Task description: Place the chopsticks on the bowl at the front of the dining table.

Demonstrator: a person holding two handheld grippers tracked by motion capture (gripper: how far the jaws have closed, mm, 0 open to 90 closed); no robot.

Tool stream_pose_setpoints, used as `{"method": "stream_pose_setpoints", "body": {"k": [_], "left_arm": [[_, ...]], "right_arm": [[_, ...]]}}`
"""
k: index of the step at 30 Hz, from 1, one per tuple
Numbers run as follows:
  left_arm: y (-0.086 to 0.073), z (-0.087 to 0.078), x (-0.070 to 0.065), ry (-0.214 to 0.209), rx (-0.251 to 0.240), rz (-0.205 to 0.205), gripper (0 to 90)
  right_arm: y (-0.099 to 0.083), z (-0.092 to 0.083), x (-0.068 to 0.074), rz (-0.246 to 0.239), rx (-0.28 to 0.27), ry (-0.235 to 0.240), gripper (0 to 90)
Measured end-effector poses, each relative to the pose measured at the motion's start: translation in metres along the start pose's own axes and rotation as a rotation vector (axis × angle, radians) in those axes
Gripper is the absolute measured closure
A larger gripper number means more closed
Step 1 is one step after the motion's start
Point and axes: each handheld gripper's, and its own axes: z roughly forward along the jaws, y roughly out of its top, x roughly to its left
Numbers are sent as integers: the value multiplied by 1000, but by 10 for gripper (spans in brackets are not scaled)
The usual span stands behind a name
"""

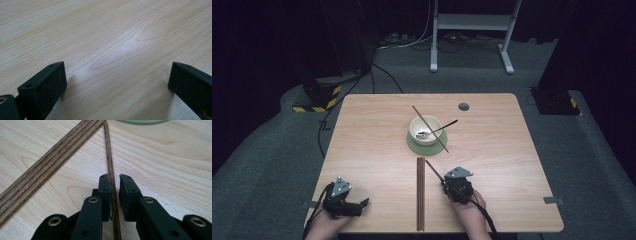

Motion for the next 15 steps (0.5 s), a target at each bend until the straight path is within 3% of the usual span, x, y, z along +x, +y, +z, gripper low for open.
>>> {"method": "stream_pose_setpoints", "body": {"k": [15], "left_arm": [[0, 0, 0, -1, -3, 0, 21]], "right_arm": [[-2, -1, 2, -16, -5, -21, 842]]}}
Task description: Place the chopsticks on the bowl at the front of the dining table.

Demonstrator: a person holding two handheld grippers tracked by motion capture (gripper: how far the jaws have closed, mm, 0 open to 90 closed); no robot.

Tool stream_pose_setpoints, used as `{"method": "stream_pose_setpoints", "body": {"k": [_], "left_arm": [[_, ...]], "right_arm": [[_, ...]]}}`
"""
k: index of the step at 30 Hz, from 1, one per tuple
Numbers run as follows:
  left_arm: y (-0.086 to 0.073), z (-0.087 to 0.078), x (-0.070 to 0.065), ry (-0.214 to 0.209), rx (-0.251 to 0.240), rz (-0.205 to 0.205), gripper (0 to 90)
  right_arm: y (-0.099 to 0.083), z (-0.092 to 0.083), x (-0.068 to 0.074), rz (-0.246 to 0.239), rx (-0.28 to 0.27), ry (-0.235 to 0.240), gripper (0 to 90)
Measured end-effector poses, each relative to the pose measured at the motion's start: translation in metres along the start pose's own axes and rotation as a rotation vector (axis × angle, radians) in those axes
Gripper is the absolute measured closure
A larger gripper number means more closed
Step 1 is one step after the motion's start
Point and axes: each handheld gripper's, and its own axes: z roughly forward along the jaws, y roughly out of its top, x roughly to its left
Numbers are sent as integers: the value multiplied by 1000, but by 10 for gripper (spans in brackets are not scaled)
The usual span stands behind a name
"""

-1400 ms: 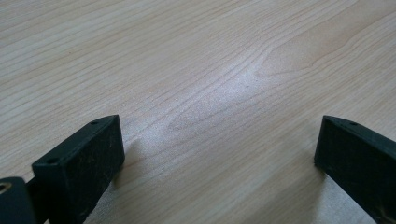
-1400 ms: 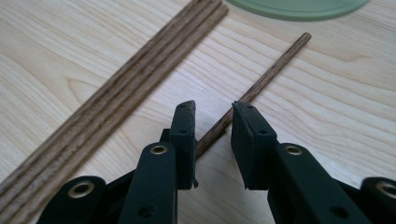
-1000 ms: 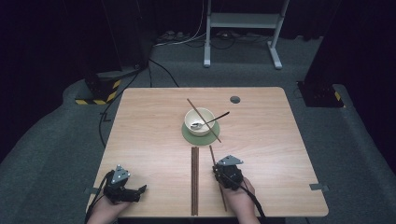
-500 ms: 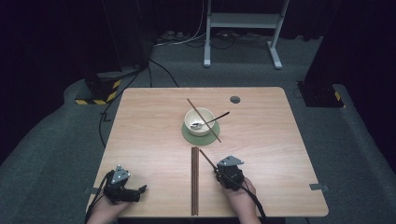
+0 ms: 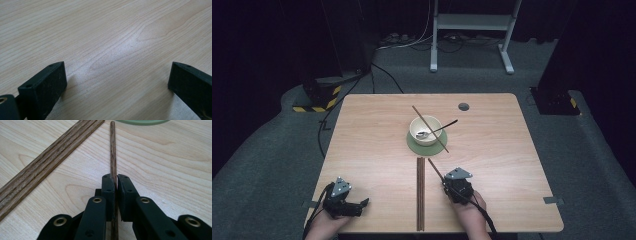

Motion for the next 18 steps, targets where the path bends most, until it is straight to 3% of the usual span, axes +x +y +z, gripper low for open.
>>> {"method": "stream_pose_setpoints", "body": {"k": [6, 11, 18], "left_arm": [[0, 0, 0, 0, 2, 1, 21], [0, 0, 0, -2, 1, 3, 27], [0, 0, 0, -3, 1, 3, 28]], "right_arm": [[1, -1, 0, 8, 3, 7, 843], [6, -10, -3, -11, -31, 0, 843], [14, -23, -8, -1, -88, 9, 843]]}}
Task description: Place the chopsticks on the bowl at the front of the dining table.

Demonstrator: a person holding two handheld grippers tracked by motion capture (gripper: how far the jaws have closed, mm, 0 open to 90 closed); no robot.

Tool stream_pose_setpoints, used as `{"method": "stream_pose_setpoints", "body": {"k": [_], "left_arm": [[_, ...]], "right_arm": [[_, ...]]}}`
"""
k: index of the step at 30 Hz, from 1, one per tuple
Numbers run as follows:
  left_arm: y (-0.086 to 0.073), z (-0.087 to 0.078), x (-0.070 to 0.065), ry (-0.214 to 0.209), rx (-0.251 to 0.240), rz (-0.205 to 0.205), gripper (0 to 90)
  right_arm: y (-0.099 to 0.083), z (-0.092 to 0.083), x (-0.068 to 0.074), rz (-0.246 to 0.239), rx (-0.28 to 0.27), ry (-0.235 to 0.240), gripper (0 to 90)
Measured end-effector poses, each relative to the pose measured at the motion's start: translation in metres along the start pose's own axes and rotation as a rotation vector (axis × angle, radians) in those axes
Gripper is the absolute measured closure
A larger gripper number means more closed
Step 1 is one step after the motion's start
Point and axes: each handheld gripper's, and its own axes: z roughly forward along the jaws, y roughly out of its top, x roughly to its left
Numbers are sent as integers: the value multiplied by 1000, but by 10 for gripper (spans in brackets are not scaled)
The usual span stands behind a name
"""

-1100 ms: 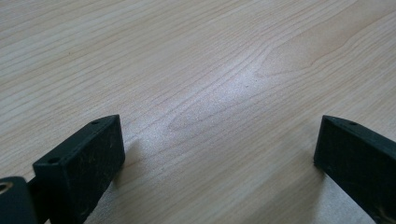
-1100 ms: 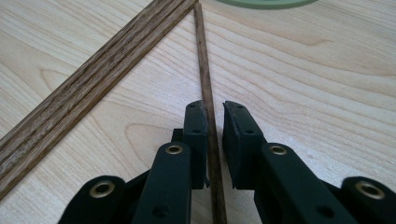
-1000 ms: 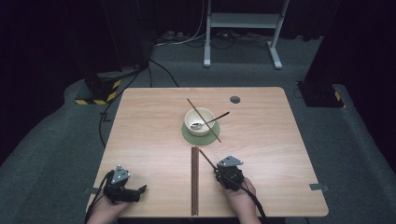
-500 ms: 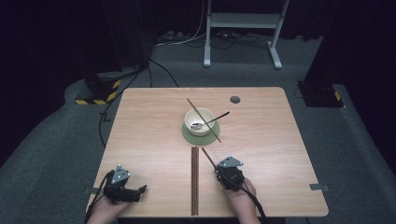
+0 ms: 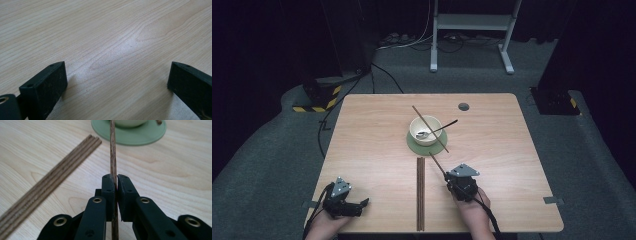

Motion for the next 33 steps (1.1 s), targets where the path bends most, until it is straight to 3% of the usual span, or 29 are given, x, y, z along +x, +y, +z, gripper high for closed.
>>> {"method": "stream_pose_setpoints", "body": {"k": [12, 17, 33], "left_arm": [[0, 0, 0, -1, -3, 0, 31], [0, 0, 0, -1, -3, 1, 33], [0, 0, 0, -4, -3, 2, 34]], "right_arm": [[33, -9, 3, -17, -43, 5, 843], [53, -10, 4, -46, -59, 19, 843], [93, 5, -12, 2, -75, 43, 843]]}}
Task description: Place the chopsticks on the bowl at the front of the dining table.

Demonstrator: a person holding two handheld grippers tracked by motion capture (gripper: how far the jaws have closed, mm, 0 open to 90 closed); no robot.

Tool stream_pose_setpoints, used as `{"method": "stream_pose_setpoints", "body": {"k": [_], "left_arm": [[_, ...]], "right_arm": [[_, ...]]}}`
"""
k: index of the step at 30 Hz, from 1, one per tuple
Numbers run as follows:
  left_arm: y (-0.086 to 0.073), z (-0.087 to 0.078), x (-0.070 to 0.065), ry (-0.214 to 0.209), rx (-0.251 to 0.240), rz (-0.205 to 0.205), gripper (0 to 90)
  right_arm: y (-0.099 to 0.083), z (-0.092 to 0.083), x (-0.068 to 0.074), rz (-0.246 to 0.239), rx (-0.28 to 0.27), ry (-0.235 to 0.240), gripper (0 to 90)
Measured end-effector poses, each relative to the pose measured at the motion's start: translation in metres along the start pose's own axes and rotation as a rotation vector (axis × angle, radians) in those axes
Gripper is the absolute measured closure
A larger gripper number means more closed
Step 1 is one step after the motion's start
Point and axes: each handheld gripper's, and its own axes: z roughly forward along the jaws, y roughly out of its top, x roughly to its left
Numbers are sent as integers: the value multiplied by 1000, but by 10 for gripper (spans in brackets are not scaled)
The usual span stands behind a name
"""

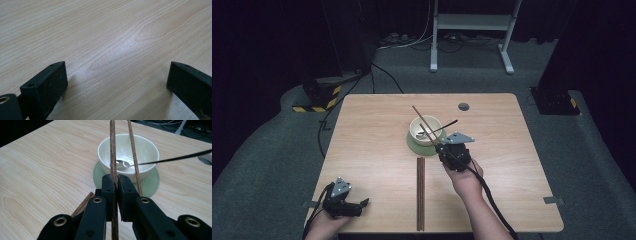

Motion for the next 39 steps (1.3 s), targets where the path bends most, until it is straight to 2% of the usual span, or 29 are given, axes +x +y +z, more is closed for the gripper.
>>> {"method": "stream_pose_setpoints", "body": {"k": [5, 20, 28, 33, 39], "left_arm": [[0, 0, 0, -1, 0, 0, 35], [0, 0, 0, -4, -1, 0, 37], [0, 0, 0, -3, 0, 4, 41], [0, -1, 1, -6, -1, 5, 42], [0, -1, 1, -6, -2, 5, 44]], "right_arm": [[10, 11, 0, -25, 16, -14, 843], [42, 52, -12, 0, 77, -56, 844], [60, 75, -8, 0, 120, -64, 844], [66, 88, -4, -22, 125, -72, 844], [68, 103, -8, 5, 141, -90, 844]]}}
